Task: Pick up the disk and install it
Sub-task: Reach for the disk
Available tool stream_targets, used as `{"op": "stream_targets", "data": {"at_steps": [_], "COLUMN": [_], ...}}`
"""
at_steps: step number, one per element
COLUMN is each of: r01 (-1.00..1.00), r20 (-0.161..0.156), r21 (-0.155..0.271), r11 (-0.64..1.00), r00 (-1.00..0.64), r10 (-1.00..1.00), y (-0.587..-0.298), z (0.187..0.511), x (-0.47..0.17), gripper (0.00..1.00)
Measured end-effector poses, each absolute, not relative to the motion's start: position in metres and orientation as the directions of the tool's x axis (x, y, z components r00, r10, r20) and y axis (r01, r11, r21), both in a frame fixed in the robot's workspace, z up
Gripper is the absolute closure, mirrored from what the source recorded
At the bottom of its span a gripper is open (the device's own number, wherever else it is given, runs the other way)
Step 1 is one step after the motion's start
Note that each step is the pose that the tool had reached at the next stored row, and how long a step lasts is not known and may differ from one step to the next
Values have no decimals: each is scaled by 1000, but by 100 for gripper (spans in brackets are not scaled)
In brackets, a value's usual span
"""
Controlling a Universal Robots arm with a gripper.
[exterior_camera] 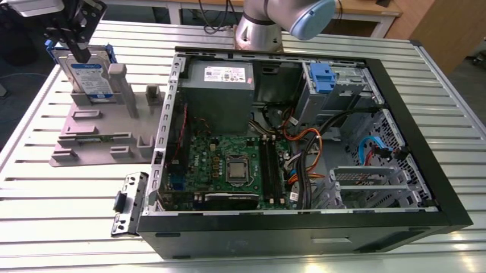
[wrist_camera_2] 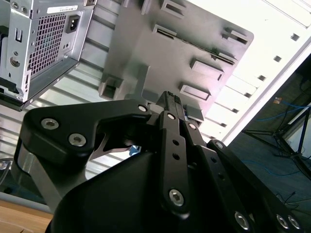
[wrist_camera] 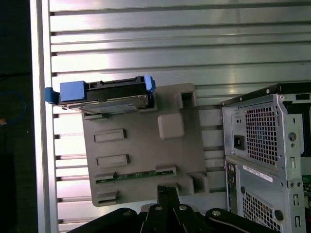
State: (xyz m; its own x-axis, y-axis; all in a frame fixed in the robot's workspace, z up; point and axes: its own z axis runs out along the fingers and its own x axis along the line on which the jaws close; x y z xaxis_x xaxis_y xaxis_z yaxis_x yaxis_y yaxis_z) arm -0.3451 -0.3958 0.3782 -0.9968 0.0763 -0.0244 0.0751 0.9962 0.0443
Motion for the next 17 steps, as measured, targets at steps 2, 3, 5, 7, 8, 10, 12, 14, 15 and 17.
{"op": "stream_targets", "data": {"at_steps": [2,3,5,7,8,10,12,14,15,17], "r01": [75,75,75,75,75,75,75,75,75,75], "r20": [-24,-24,-24,-24,-25,-24,-24,-24,-24,-24], "r21": [44,44,44,44,44,44,44,44,44,44], "r11": [996,996,996,996,996,996,996,996,996,996], "r00": [-997,-997,-997,-997,-997,-997,-997,-997,-997,-997], "r10": [76,76,76,76,76,76,76,76,76,76], "y": [-396,-396,-396,-396,-396,-396,-396,-396,-396,-396], "z": [378,378,378,378,378,377,377,377,377,377], "x": [-345,-346,-346,-346,-347,-347,-347,-348,-348,-348], "gripper": [90,90,90,90,90,90,90,90,90,90]}}
